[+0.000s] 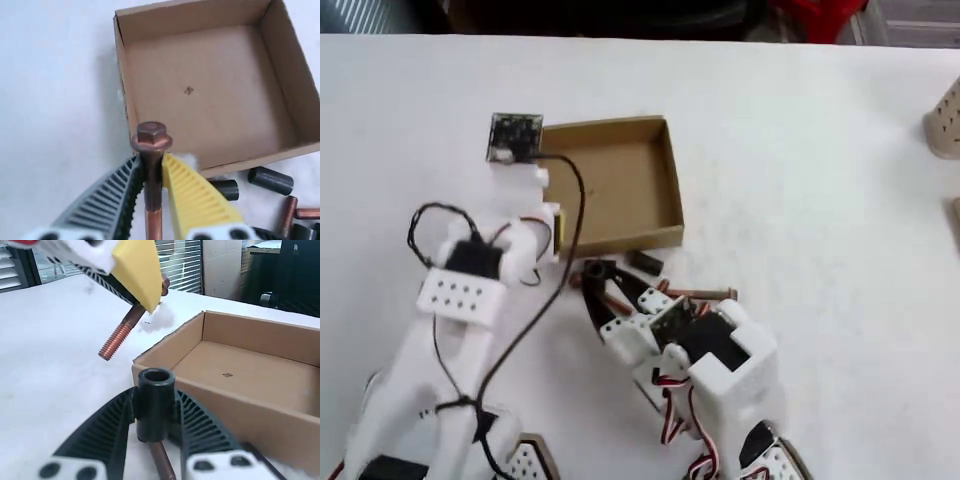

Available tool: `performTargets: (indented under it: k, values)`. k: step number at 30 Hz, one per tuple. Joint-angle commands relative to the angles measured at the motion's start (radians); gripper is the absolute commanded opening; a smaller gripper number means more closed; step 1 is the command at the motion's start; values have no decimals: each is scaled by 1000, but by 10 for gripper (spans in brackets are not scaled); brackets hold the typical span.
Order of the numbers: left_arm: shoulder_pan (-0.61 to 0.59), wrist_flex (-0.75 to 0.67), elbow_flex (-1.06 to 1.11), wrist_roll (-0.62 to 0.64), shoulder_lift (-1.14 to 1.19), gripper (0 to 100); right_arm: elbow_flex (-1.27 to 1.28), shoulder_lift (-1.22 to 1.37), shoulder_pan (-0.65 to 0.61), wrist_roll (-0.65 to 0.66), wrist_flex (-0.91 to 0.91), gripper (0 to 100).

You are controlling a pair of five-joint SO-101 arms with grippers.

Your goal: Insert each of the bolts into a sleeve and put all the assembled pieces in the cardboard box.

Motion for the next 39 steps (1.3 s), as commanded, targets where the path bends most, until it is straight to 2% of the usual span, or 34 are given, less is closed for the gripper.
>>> performTargets:
  k: [1, 6, 14, 18, 31, 37, 39]
  values:
    - [38, -143, 104, 14, -171, 22, -11, 2, -2, -6, -22, 14]
    - [44, -267, 222, 14, -291, 22, -12, 2, -2, -8, -21, 14]
    - [44, -635, 499, 14, -524, 22, -15, 2, -2, -9, -21, 14]
    - [45, -718, 594, 14, -634, 22, -15, 2, -2, -9, -5, 14]
    - [182, -718, 838, 9, -1061, 22, -17, 2, -2, -6, -4, 14]
    - [249, -483, 853, 9, -1271, 22, -15, 2, -2, -6, -4, 14]
    - [274, -465, 859, 9, -1265, 22, -15, 2, -2, -5, -4, 14]
